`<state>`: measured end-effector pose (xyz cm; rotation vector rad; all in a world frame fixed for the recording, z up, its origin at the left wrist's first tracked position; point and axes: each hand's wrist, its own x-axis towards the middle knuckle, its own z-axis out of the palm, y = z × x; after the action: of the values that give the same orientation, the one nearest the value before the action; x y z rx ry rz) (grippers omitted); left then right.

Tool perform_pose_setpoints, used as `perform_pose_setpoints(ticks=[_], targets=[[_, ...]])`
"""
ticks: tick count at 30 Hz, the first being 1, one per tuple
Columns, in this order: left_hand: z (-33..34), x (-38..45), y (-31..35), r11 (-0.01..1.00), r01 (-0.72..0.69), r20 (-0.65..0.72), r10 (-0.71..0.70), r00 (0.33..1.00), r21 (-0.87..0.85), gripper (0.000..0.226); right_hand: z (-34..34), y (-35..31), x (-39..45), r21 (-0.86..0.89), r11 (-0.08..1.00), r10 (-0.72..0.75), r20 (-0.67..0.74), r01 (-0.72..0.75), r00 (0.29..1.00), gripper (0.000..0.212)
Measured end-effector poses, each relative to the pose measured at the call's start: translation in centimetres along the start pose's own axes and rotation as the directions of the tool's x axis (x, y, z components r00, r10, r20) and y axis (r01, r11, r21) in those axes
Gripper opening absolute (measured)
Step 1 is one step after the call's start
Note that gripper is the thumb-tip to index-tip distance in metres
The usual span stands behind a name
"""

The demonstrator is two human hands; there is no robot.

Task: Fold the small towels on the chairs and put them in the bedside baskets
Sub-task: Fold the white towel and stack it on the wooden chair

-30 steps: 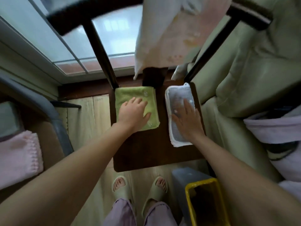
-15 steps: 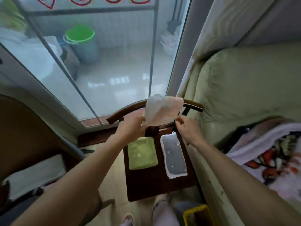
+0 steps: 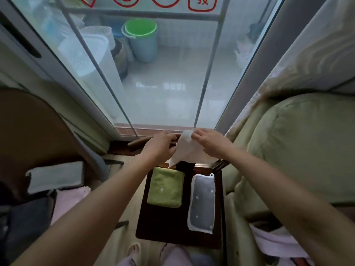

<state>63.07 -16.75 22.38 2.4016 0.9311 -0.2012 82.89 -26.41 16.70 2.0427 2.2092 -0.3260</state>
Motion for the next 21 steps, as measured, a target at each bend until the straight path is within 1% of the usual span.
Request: perform_pose_setpoints(ticks=[3,5,7,9,11,13,14,16,18,21], targets=[[0.1,-0.3,-0.8,0.998,0.058,0.006,-0.058,0.998,-0.001,0.045,0.8,0.2,1.1,-0.119,0.991,-0.068,-0.104,0.056,0.992,0.055],[0.2,-0.5,-1.3,0.997,0.073,0.019,-0.073,0.997,-0.016,0.047,0.7,0.4,1.4,-0.157,0.983,-0.119,-0.163,0.094,0.979,0.045],[0.2,-0.7,-1.4,0.996,0.074,0.037,-0.073,0.997,-0.045,0.050,0.2,0.6,1.4,-0.126,0.984,-0.146,-0.177,0.124,0.973,0.035],[0.1,-0.9,-1.3,0.993,0.051,0.018,-0.050,0.999,-0.104,0.051,-0.9,0.3,1.4,-0.001,0.995,-0.095,-0.216,0.097,0.972,0.026],[0.1,-1.4,-0.9,0.978,0.008,-0.025,-0.014,1.000,-0.208,0.052,-2.5,-0.5,1.0,0.231,0.973,0.035,-0.255,0.026,0.966,0.014],[0.2,-2.2,-0.5,0.938,-0.037,-0.054,0.020,0.998,-0.345,0.052,-4.4,-1.5,0.2,0.463,0.885,0.180,-0.243,-0.049,0.953,0.008],[0.2,-2.6,-0.2,0.913,-0.061,-0.060,0.040,0.997,-0.403,0.052,-5.3,-2.2,-0.3,0.542,0.838,0.229,-0.241,-0.065,0.943,0.008],[0.2,-3.6,0.2,0.870,-0.099,-0.063,0.079,0.995,-0.482,0.055,-7.0,-3.9,-1.6,0.625,0.779,0.272,-0.269,-0.047,0.924,0.013],[0.1,-4.3,0.9,0.832,-0.117,-0.068,0.096,0.993,-0.542,0.054,-8.0,-5.3,-2.6,0.646,0.762,0.292,-0.295,-0.035,0.910,0.015],[-0.3,-6.4,2.0,0.747,-0.159,-0.092,0.131,0.987,-0.645,0.047,-9.3,-8.2,-4.5,0.662,0.746,0.355,-0.306,-0.070,0.884,0.015]])
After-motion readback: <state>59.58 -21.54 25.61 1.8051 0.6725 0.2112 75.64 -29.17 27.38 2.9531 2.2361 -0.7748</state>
